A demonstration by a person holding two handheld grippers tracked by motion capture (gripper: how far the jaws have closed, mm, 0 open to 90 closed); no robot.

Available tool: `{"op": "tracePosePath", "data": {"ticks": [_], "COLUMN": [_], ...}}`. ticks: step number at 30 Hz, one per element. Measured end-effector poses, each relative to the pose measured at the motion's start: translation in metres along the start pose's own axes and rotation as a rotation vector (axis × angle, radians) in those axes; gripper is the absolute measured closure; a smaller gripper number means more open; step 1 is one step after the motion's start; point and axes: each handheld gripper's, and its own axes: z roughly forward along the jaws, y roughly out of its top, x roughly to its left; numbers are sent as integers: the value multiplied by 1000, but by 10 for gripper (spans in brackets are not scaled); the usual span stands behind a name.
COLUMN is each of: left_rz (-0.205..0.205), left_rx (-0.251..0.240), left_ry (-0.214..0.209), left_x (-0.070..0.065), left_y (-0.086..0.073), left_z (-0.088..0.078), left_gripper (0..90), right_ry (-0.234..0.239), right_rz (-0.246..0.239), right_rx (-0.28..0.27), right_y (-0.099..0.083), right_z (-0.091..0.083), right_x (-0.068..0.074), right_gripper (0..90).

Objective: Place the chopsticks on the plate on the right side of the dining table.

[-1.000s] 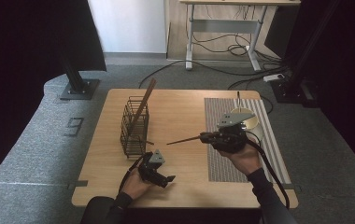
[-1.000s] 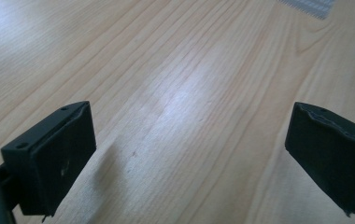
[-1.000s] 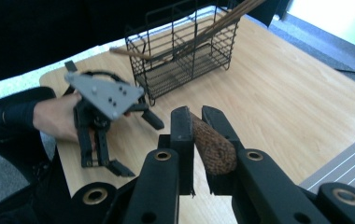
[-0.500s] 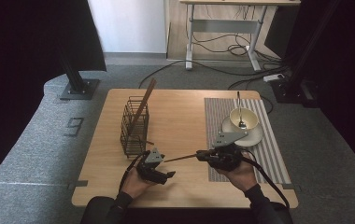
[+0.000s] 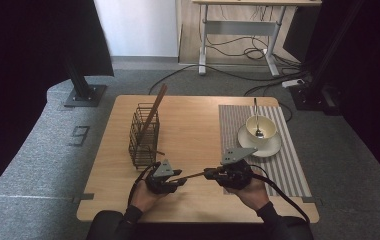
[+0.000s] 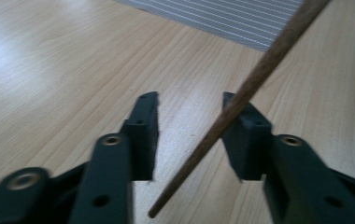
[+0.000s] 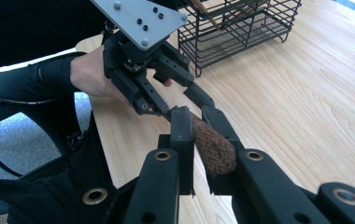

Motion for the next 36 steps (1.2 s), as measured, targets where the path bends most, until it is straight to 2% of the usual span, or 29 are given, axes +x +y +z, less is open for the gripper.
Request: {"op": "tracePosePath", "data": {"ticks": [2, 4, 12, 17, 20, 24, 26, 27, 28, 29, 30, 31, 36], "left_rz": [11, 23, 97, 141, 182, 168, 159, 154, 151, 147, 146, 143, 141], "left_rx": [-2, -11, -9, 1, 17, 23, 28, 29, 31, 35, 40, 43, 63], "left_ry": [-9, -19, -32, -52, -71, -97, -97, -99, -101, -103, -106, -109, -122], "left_x": [0, -1, -4, -8, -12, -13, -12, -12, -11, -11, -11, -11, -12], "left_y": [0, 0, 1, 1, 3, 3, 3, 3, 3, 3, 3, 3, 2], "left_z": [0, -1, -2, -1, 0, 1, 1, 1, 2, 2, 3, 3, 6], "left_gripper": [638, 721, 779, 810, 839, 853, 853, 853, 853, 853, 853, 853, 851], "right_ry": [0, 1, 26, 17, -2, -35, -66, -66, -76, -76, -104, -104, -152], "right_rz": [2, 9, 45, 63, 77, 86, 81, 81, 84, 84, 87, 87, 94], "right_rx": [1, 0, -16, -17, -16, -7, -5, -5, -10, -10, -17, -17, -24], "right_y": [0, 0, 4, 5, 6, 6, 7, 7, 8, 8, 9, 9, 11], "right_z": [0, 0, -1, -1, 0, 2, 2, 2, 1, 1, 1, 1, 2], "right_x": [0, -2, -12, -20, -26, -31, -32, -32, -33, -33, -34, -34, -36], "right_gripper": [828, 827, 817, 790, 762, 721, 609, 609, 534, 534, 453, 453, 324]}}
